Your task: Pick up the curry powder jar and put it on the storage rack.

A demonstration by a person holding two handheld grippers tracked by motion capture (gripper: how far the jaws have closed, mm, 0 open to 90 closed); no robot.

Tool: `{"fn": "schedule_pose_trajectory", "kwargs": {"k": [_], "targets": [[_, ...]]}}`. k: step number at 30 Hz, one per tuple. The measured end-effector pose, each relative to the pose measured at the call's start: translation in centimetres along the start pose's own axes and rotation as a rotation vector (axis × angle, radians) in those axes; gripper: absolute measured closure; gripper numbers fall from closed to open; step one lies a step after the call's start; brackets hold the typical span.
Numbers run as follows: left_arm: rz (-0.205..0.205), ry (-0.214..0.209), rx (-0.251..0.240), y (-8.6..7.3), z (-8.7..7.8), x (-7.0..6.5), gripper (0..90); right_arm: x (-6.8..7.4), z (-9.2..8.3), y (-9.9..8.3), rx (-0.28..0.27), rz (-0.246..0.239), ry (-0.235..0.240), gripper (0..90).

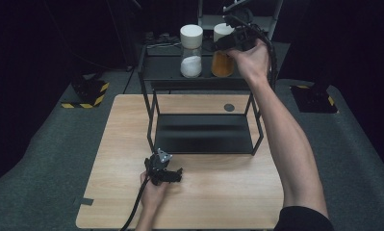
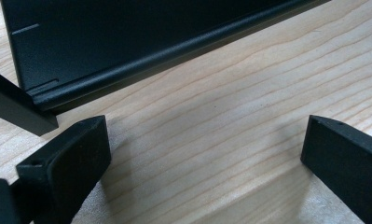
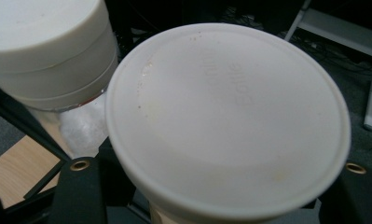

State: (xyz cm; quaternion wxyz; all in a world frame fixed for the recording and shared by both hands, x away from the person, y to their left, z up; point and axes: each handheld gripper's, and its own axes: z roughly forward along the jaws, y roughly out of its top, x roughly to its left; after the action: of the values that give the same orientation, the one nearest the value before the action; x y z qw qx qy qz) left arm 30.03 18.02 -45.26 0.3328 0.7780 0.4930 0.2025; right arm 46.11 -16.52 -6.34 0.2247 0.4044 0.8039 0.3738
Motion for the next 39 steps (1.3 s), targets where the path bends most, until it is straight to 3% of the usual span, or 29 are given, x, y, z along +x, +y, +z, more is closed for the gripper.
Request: {"fn": "schedule_pose_trajectory", "kwargs": {"k": [7, 14, 29, 39], "targets": [[0.000, 0.000, 0.000, 0.0, 0.0, 0.0, 1.3, -0.3, 0.5, 0.1, -0.005, 0.030, -0.014, 34.2], [0.000, 0.000, 0.000, 0.0, 0.0, 0.0, 1.3, -0.2, 0.9, 0.0, 0.004, 0.023, -0.016, 34.2], [0.000, 0.000, 0.000, 0.0, 0.0, 0.0, 1.3, -1.3, 0.8, 0.1, 0.023, 0.026, 0.022, 33.2], [0.000, 0.000, 0.000, 0.0, 0.0, 0.0, 1.3, -4.2, 0.0, -0.6, -0.022, 0.088, 0.154, 14.4]]}}
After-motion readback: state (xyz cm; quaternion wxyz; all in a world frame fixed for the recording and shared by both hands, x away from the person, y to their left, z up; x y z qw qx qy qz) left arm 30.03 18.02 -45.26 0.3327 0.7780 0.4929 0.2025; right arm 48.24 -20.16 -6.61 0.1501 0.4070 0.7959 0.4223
